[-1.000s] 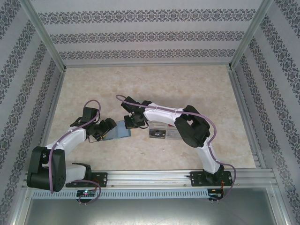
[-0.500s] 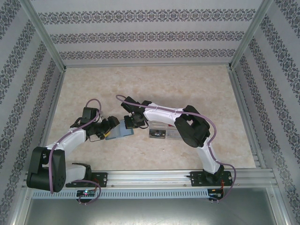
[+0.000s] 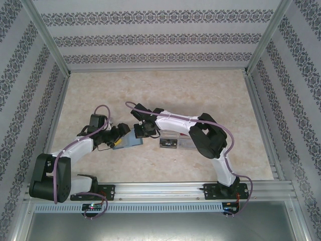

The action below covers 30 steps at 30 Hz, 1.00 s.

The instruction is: Take the credit cards out of the card holder

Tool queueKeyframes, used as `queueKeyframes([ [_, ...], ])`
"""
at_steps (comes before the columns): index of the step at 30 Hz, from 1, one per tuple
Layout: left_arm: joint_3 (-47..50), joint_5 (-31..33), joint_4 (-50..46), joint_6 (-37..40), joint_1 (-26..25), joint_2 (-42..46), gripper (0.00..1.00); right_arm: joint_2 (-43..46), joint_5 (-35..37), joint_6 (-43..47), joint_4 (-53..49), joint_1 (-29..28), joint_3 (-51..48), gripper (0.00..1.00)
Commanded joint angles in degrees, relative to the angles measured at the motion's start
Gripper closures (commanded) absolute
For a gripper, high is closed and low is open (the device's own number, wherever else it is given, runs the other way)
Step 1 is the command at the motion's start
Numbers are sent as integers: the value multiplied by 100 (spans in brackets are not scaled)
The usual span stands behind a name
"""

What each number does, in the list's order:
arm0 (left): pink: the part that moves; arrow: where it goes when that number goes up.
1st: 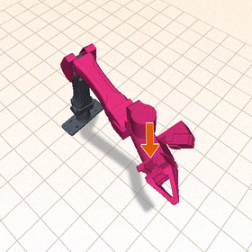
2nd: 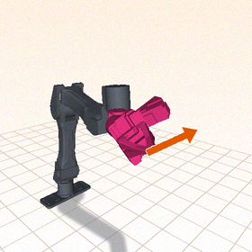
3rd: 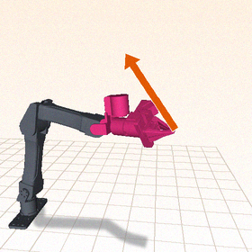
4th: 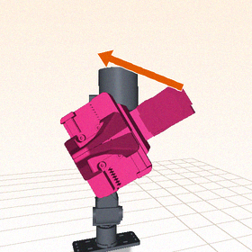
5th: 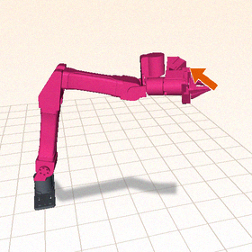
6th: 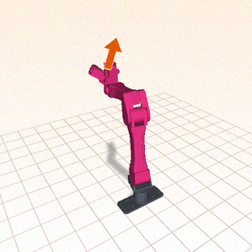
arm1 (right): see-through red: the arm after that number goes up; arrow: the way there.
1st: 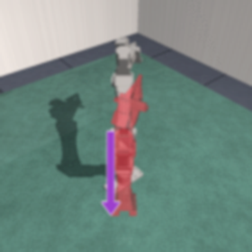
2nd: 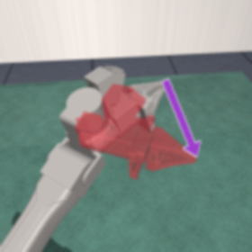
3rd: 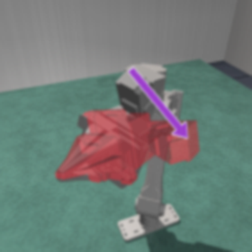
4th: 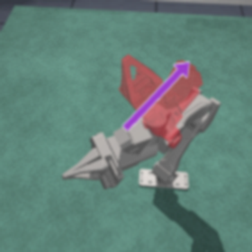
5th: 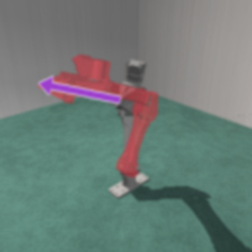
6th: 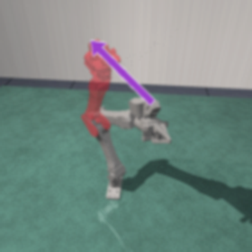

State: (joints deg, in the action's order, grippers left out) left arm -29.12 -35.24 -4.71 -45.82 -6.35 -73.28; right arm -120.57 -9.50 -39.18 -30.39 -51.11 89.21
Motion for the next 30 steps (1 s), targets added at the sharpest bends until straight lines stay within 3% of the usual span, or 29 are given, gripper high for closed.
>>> queueKeyframes([
  [1, -188, -80, 441, -152, -183, -177, 17, 551, 114, -91, 36, 56, -94, 100],
  [9, -430, 59, 681, -322, -618, -573, 19, 991, 265, -121, 66, 172, -418, 99],
  [20, -365, 27, 880, -469, -696, -740, 21, 913, 143, -178, 147, 189, -369, 100],
  [26, -617, 728, -91, -54, -662, -211, 23, 870, 4, -178, 210, 177, -374, 99],
  [30, -679, 1190, -893, 134, -418, 215, 39, 725, -218, -176, 339, 156, -233, 99],
])
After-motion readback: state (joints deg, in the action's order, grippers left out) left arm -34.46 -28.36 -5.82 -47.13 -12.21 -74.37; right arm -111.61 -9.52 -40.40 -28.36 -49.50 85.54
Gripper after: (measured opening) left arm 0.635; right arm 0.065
